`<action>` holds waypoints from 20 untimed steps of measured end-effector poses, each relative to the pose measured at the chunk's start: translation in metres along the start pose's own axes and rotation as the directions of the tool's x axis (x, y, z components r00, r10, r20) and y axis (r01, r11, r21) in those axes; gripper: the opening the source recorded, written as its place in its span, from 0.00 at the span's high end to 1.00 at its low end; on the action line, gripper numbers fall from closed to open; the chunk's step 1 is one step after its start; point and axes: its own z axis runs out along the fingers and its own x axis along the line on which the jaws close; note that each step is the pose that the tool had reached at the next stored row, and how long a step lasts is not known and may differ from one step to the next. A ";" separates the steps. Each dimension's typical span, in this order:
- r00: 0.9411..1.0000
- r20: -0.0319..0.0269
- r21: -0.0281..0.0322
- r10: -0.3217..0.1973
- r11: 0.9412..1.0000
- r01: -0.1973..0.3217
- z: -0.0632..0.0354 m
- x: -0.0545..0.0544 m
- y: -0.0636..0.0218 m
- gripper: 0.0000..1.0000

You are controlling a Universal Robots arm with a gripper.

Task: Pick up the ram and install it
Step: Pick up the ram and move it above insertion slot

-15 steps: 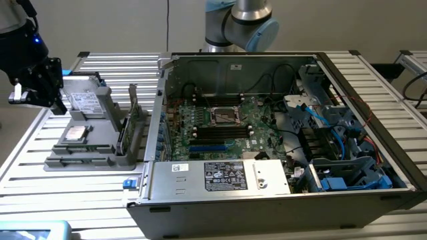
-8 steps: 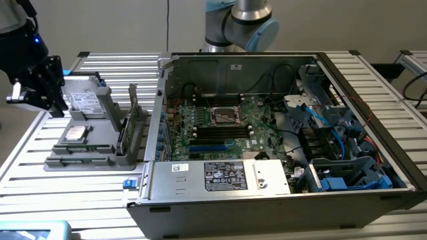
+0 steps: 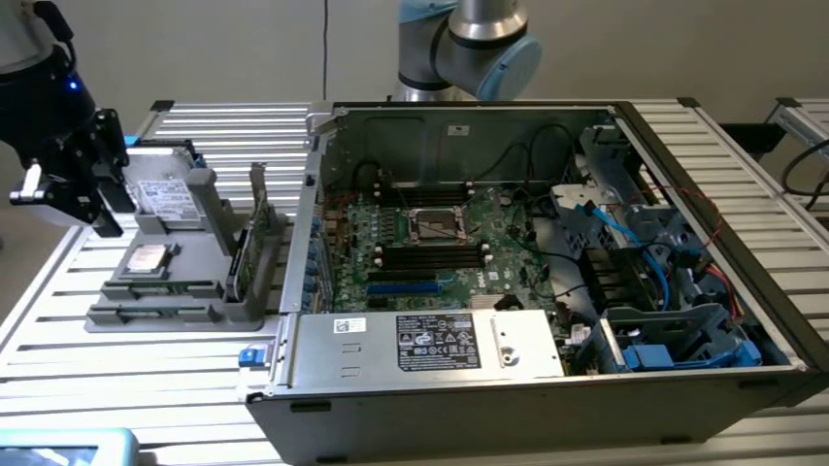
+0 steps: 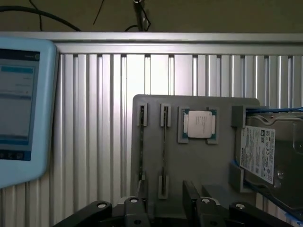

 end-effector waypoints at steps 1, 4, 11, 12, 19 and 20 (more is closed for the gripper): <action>1.000 0.000 0.000 0.000 1.000 0.000 0.0018 0.000 0.0004 0.58; 1.000 0.000 0.000 0.000 1.000 0.000 0.0073 0.006 0.0004 0.58; 1.000 0.000 0.000 0.000 1.000 0.000 0.0199 0.016 0.0000 0.58; 1.000 0.000 0.000 0.000 1.000 0.000 0.0217 0.016 -0.0005 0.58; 1.000 0.000 0.000 0.000 1.000 0.000 0.0343 0.019 -0.0056 0.58; 1.000 0.000 0.000 0.000 1.000 0.000 0.0362 0.019 -0.0059 0.58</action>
